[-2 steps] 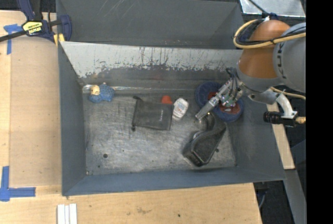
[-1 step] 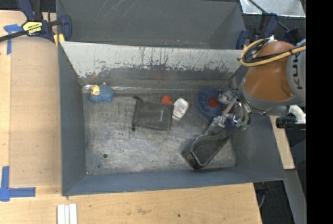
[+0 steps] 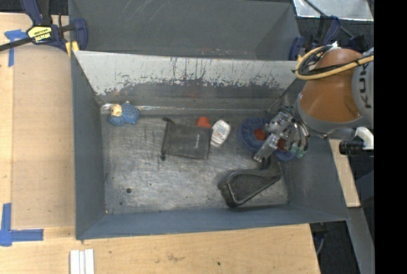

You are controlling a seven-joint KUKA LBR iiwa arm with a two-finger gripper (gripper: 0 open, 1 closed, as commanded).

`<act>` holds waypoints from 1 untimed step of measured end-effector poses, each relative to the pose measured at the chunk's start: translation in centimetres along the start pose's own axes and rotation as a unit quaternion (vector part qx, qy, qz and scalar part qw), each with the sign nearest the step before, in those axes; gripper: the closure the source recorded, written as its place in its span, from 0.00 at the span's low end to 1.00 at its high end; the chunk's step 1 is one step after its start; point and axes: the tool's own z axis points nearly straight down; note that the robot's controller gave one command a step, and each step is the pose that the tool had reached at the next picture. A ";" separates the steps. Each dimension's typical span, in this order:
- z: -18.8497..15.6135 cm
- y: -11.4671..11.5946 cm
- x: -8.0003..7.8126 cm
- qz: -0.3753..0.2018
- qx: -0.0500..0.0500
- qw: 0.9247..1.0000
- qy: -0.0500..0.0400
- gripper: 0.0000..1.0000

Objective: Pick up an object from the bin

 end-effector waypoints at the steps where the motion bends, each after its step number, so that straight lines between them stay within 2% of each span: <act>1: -0.9 0.3 -0.4 -0.002 0.006 1.000 0.020 1.00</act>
Offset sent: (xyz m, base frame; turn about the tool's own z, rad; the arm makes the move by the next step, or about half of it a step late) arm 0.0000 0.0001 0.0053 -0.0006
